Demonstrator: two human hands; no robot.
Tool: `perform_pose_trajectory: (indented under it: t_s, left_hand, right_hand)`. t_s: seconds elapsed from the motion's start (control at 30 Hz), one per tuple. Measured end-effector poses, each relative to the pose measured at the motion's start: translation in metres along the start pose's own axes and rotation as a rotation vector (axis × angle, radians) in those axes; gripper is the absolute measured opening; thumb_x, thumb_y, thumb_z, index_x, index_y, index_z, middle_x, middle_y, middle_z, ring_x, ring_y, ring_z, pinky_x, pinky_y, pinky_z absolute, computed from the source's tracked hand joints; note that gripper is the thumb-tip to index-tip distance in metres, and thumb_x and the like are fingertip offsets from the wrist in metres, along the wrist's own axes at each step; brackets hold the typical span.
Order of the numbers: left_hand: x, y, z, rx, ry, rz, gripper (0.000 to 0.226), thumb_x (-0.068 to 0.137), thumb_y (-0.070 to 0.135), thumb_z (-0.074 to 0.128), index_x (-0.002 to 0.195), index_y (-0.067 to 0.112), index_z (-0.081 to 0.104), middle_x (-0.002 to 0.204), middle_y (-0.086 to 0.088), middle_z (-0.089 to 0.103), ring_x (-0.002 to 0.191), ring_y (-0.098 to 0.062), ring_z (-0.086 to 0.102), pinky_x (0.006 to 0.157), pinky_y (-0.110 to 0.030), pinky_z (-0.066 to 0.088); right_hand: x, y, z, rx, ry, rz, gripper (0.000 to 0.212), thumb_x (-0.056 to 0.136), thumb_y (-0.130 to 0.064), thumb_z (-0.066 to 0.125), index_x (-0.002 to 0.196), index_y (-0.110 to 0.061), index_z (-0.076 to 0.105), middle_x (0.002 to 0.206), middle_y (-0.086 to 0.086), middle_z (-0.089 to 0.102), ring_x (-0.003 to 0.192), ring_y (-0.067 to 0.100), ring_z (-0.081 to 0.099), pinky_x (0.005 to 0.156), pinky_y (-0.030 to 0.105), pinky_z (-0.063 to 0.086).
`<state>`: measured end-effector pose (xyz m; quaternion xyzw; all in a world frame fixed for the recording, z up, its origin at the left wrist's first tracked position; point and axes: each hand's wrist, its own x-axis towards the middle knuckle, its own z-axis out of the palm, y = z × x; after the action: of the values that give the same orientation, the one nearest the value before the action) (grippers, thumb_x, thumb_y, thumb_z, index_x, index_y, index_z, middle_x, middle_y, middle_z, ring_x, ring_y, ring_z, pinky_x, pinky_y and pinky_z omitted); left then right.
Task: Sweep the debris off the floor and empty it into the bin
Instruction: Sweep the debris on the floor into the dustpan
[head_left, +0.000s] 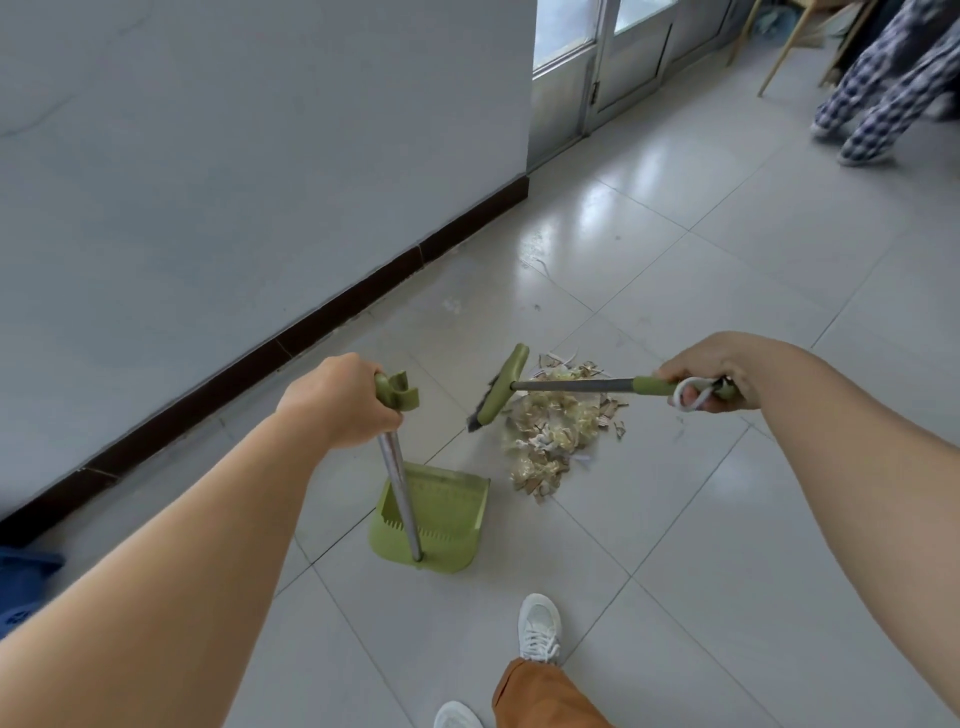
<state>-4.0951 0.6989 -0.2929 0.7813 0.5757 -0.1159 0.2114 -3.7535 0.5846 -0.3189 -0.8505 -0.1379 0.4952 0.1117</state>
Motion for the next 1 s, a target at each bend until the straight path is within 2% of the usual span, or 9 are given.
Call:
perform_pose_trajectory:
  t_s: [0.13,0.33,0.47,0.53,0.63,0.73,0.87,0.93,1.0]
  left_hand:
    - [0.013,0.018,0.000,0.013,-0.020,0.023,0.015,0.079,0.029,0.072,0.084,0.017,0.066,0.083,-0.005,0.069,0.074,-0.021,0.065,0.067,-0.034,0.055]
    - [0.029,0.039,0.004,0.031,-0.056,0.058,0.016,0.078,0.030,0.073,0.087,0.017,0.068,0.085,-0.005,0.070,0.082,-0.023,0.069,0.072,-0.038,0.058]
    - [0.035,0.049,0.005,0.066,-0.073,0.104,0.015,0.077,0.031,0.073,0.086,0.021,0.067,0.081,-0.002,0.069,0.079,-0.022,0.068,0.070,-0.037,0.058]
    - [0.038,0.054,0.008,0.081,-0.094,0.137,0.012,0.077,0.031,0.073,0.082,0.023,0.065,0.077,0.000,0.067,0.073,-0.019,0.066,0.067,-0.034,0.057]
    - [0.042,0.064,0.017,0.091,-0.123,0.182,0.010,0.078,0.029,0.072,0.076,0.027,0.063,0.072,0.003,0.064,0.066,-0.016,0.060,0.061,-0.030,0.054]
    - [0.048,0.072,0.028,0.094,-0.153,0.212,0.009,0.077,0.028,0.071,0.074,0.026,0.063,0.070,0.002,0.064,0.068,-0.019,0.063,0.059,-0.032,0.053]
    - [0.061,0.082,0.043,0.088,-0.174,0.229,0.013,0.076,0.028,0.070,0.069,0.025,0.059,0.067,0.004,0.061,0.065,-0.018,0.061,0.057,-0.031,0.051]
    - [0.067,0.087,0.049,0.079,-0.178,0.226,0.013,0.076,0.028,0.069,0.070,0.025,0.059,0.068,0.004,0.062,0.065,-0.019,0.060,0.057,-0.030,0.050]
    - [0.074,0.093,0.053,0.072,-0.181,0.224,0.008,0.076,0.029,0.069,0.074,0.024,0.062,0.071,0.003,0.064,0.068,-0.020,0.063,0.058,-0.030,0.051]
  right_hand:
    - [-0.002,0.009,-0.017,-0.012,0.047,-0.025,0.014,0.086,-0.015,0.061,0.083,-0.002,0.066,0.085,0.011,0.065,0.045,0.011,0.050,0.042,0.016,0.040]
    - [0.018,-0.001,-0.014,-0.196,0.122,-0.142,0.031,0.088,-0.009,0.053,0.116,-0.001,0.063,0.079,0.009,0.067,0.064,0.021,0.055,0.054,0.024,0.041]
    - [0.041,-0.006,-0.005,-0.413,0.328,-0.221,0.022,0.079,-0.009,0.056,0.096,-0.011,0.070,0.082,0.009,0.072,0.076,0.025,0.071,0.059,0.024,0.047]
    - [0.056,-0.006,0.000,-0.480,0.418,-0.225,0.021,0.076,-0.007,0.054,0.089,-0.014,0.069,0.078,0.007,0.068,0.070,0.026,0.065,0.053,0.019,0.042]
    - [0.072,-0.006,0.004,-0.507,0.485,-0.202,0.008,0.083,-0.013,0.057,0.085,-0.010,0.064,0.073,0.007,0.057,0.060,0.021,0.052,0.048,0.019,0.033]
    - [0.086,-0.002,0.003,-0.562,0.530,-0.167,0.007,0.087,-0.016,0.059,0.083,-0.010,0.060,0.071,0.005,0.053,0.055,0.019,0.046,0.046,0.019,0.031]
    - [0.100,0.002,0.002,-0.662,0.525,-0.115,0.009,0.082,-0.005,0.058,0.081,-0.011,0.053,0.068,0.004,0.047,0.063,0.021,0.051,0.047,0.021,0.032]
    - [0.107,0.004,0.002,-0.727,0.513,-0.097,0.010,0.082,-0.003,0.057,0.083,-0.012,0.053,0.068,0.003,0.048,0.060,0.019,0.049,0.046,0.020,0.032]
    - [0.113,0.002,0.004,-0.776,0.476,-0.075,0.011,0.084,-0.005,0.055,0.087,-0.015,0.052,0.070,0.002,0.047,0.068,0.019,0.052,0.051,0.021,0.036]
